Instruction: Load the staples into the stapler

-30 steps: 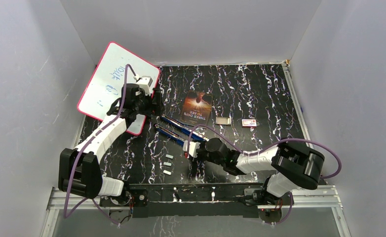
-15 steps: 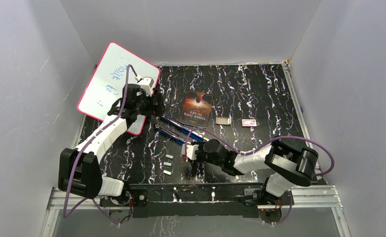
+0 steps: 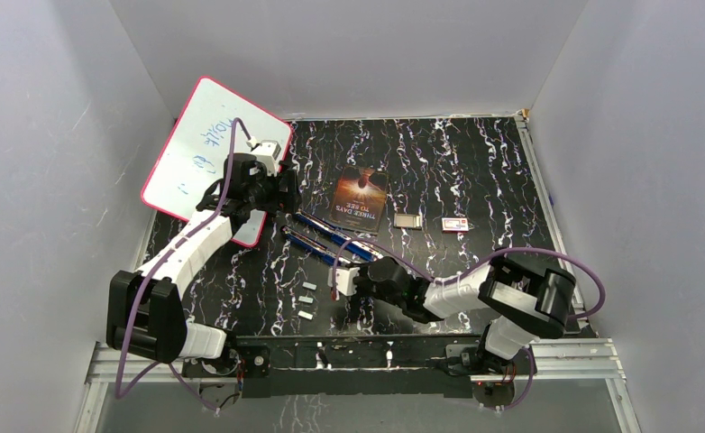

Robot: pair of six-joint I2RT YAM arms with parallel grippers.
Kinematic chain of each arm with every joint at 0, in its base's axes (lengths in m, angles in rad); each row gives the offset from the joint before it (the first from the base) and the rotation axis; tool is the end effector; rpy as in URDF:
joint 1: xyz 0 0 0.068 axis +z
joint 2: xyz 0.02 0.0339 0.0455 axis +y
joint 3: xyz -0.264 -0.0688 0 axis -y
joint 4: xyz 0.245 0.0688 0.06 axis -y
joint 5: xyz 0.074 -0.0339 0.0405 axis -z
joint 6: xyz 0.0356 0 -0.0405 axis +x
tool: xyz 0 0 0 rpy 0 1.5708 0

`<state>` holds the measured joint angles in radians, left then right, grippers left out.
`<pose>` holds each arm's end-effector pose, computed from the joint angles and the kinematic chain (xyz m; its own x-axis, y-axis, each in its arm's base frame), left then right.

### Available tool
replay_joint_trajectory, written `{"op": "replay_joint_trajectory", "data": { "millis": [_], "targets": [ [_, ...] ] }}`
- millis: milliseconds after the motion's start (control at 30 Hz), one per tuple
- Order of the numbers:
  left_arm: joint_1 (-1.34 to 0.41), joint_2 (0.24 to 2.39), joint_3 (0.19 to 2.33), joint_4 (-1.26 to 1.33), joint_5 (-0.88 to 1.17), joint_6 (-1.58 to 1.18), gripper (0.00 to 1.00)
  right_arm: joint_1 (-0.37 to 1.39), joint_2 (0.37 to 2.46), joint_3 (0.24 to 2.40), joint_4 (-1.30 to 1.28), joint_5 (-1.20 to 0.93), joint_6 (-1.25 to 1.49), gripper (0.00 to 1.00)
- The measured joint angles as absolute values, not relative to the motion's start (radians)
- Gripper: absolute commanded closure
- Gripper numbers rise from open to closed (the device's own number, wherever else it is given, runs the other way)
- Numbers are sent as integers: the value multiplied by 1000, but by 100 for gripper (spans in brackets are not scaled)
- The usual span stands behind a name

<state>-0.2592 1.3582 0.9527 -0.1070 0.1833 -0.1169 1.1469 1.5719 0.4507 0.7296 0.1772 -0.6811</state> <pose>0.2961 -0.0852 0.2766 -0.5180 0.0187 -0.8551 0.3475 0.9181 -0.1904 0.1215 0.2541 0.1413 0.4008 -0.6187 -0.6757 -0.7438 0.2109 -0.6343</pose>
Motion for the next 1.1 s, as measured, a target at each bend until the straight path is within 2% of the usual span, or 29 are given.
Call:
{"op": "replay_joint_trajectory", "data": {
  "millis": [267,867,1100],
  "targets": [
    [-260,1358,953,-107,183,-115,4,1148,1575,452,736,193,-689,78],
    [-259,1358,953,-107,183,-115,4,1152,1460,455,697,176,-613,80],
    [-259,1358,953,-107,184,-115,4,1159,1425,455,678,37,-446,80]
  ]
}}
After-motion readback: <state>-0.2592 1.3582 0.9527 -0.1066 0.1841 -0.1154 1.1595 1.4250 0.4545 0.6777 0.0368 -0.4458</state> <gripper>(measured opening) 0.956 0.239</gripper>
